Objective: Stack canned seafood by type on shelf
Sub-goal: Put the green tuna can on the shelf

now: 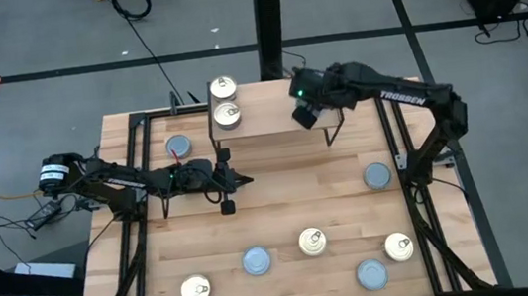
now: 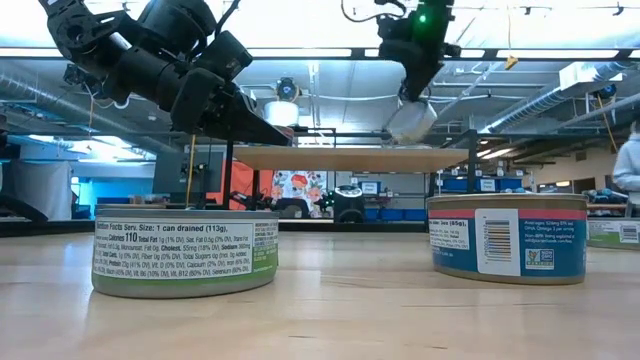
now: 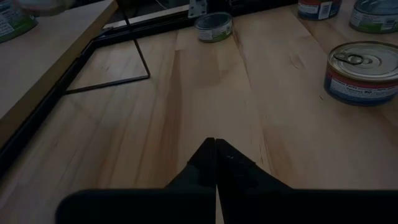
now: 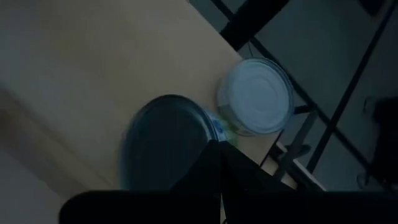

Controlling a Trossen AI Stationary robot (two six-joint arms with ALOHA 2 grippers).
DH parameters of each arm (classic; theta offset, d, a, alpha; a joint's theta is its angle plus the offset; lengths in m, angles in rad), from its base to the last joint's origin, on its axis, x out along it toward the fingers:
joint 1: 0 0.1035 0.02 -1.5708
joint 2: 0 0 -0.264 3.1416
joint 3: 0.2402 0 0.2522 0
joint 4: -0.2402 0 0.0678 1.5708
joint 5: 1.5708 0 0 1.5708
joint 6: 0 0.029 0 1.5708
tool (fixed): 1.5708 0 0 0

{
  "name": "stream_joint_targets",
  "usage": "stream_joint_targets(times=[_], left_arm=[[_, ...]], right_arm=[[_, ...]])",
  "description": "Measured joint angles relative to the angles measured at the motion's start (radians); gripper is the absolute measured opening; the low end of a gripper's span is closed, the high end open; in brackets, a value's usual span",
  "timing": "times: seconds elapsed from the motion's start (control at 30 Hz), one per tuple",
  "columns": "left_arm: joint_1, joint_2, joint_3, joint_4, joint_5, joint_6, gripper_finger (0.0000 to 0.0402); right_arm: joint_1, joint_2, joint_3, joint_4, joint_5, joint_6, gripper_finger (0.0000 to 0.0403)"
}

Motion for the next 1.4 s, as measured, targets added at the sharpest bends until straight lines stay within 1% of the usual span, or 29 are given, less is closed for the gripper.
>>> stream_joint_targets(times=[0.17,0.37,0.5,0.8,0.9,1.03,1.13,1.2,1.27,1.3,1.4], left_arm=[[0.0,0.0,0.0,0.0,0.0,0.0,0.0002],[0.0,0.0,0.0,0.0,0.0,0.0,0.0002],[0.0,0.0,0.0,0.0,0.0,-0.003,0.0002],[0.0,0.0,0.0,-0.001,0.0,-0.003,0.0002],[0.0,0.0,0.0,-0.001,0.0,-0.004,0.0002],[0.0,0.0,0.0,-0.001,0.0,-0.004,0.0002],[0.0,0.0,0.0,-0.001,0.0,-0.004,0.0002],[0.0,0.0,0.0,-0.001,0.0,-0.004,0.0002],[0.0,0.0,0.0,-0.001,0.0,-0.004,0.0002],[0.0,0.0,0.0,-0.001,0.0,-0.004,0.0002],[0.0,0.0,0.0,-0.001,0.0,-0.004,0.0002]], right_arm=[[-0.073,-0.001,0.0,-0.001,-0.083,-0.025,0.0004],[-0.111,-0.001,0.0,0.0,-0.14,-0.04,0.0004],[-0.127,-0.002,-0.016,0.003,-0.142,-0.045,0.0004],[-0.154,-0.002,-0.105,0.054,-0.155,-0.047,0.0006],[-0.165,-0.002,-0.117,0.051,-0.151,-0.039,0.0024],[-0.165,-0.002,-0.119,0.049,-0.146,-0.047,0.0064],[-0.157,-0.001,-0.092,0.022,-0.148,-0.076,0.0095],[-0.139,-0.002,-0.075,0.024,-0.158,-0.096,0.0105],[-0.12,-0.002,-0.07,0.043,-0.211,-0.123,0.0099],[-0.111,-0.002,-0.073,0.061,-0.253,-0.145,0.0088],[-0.097,-0.001,-0.1,0.124,-0.337,-0.194,0.0036]])
